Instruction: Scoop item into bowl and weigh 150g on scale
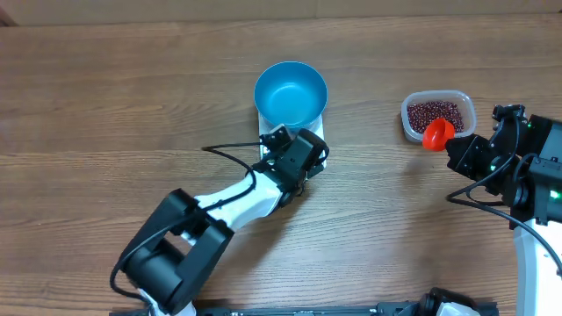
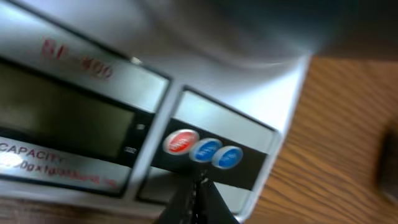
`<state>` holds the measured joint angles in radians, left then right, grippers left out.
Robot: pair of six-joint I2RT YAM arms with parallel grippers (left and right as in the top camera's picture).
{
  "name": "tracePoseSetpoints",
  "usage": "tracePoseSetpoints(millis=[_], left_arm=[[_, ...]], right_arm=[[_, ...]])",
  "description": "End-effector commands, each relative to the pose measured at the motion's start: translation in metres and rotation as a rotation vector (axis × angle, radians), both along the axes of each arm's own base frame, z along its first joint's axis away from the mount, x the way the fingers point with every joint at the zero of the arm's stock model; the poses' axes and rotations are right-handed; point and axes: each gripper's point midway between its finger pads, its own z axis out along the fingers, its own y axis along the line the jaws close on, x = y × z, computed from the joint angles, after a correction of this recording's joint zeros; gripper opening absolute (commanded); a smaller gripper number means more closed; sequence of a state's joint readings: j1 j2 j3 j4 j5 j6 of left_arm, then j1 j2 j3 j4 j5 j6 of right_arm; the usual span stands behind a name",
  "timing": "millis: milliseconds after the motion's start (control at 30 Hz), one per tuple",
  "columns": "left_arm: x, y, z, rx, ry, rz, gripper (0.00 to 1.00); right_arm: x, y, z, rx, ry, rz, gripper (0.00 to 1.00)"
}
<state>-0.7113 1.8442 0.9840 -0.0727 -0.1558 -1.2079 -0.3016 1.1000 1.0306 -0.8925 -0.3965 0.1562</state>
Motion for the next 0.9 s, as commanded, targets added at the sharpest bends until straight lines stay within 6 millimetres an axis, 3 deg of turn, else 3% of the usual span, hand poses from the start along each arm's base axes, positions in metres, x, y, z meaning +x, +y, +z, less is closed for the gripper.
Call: tracePoseSetpoints(millis=[0,467,867], left_arm=[[0.003,0.001,-0.015,-0.020,0.026,0.051,0.04],[0.024,0.033,-0.016,-0.023,0.037,0.114,0.04],[0.016,0.024,-0.018,-0.035,0.067,0.016,0.04]], right_arm=[[0.003,-0.001,0.011,-0.007,-0.032,0.005,0.04],[0.003,-0.001,0.011,-0.007,-0.032,0.005,0.04],[0.003,-0.001,0.010,-0.007,-0.031,0.005,0.04]])
